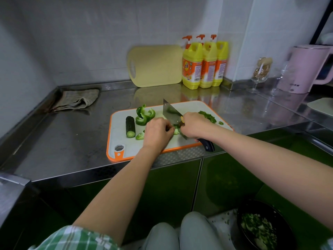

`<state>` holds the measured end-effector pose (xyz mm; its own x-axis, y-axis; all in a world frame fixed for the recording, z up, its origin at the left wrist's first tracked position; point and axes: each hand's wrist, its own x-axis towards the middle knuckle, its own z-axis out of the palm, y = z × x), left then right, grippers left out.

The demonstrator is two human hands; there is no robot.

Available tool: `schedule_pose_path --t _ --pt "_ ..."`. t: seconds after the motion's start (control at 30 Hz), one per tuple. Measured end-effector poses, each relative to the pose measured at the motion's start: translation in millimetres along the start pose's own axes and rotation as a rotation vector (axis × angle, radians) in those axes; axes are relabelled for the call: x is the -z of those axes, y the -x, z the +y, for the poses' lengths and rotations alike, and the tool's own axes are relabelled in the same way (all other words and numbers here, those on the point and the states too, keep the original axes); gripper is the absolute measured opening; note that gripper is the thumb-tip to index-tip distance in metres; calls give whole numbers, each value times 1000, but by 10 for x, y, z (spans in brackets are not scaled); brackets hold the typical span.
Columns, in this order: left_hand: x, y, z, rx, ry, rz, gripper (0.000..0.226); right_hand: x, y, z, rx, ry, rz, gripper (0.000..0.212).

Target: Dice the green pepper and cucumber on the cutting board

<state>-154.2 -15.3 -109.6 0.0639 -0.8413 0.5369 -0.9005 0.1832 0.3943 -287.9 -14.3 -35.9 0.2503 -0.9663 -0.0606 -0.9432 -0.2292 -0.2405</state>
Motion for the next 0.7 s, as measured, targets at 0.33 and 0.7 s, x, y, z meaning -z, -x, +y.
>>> schedule_pose_path --t 0.33,0.7 --pt "4 10 1 2 -14 -5 18 162 -27 183 30 -178 32 11" --pt "-25 3 -17 18 -13 -14 13 55 81 5 18 18 -28 16"
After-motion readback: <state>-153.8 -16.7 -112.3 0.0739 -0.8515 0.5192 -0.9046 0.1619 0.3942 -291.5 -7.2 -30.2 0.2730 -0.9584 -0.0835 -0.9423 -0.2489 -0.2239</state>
